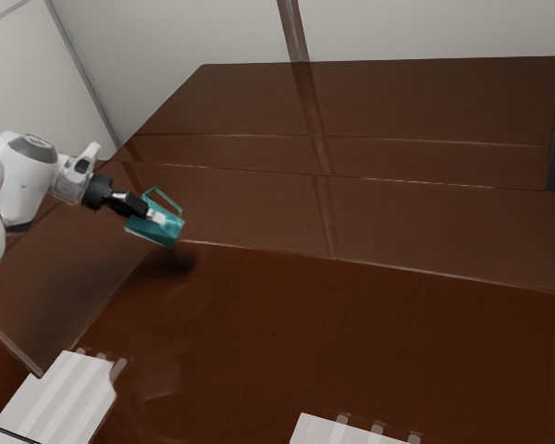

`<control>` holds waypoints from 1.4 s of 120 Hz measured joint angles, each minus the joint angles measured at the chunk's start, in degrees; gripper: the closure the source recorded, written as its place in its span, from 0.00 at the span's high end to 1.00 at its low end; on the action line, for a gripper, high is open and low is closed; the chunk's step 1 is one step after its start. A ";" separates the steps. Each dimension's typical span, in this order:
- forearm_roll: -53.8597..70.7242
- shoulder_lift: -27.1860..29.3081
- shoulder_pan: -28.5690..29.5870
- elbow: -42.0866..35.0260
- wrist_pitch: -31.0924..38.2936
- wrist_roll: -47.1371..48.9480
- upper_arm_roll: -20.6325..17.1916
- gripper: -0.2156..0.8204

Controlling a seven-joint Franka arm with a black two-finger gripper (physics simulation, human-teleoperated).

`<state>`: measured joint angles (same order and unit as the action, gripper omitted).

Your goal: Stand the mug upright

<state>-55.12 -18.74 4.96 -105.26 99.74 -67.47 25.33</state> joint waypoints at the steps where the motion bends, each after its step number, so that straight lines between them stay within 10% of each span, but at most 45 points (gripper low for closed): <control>1: 0.78 0.04 -0.24 0.38 0.56 0.01 -0.07 0.05; 45: 40.31 0.10 -3.97 7.42 19.38 6.20 -11.65 0.04; 114: 51.20 -6.09 -5.15 4.92 24.66 20.21 -12.71 0.05; 142: 50.45 -6.15 -5.23 4.82 25.66 22.70 -12.74 0.48; 168: 50.60 -1.93 -5.16 6.07 24.61 24.25 -12.37 0.67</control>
<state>-4.52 -20.67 -0.20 -99.19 124.34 -43.23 12.96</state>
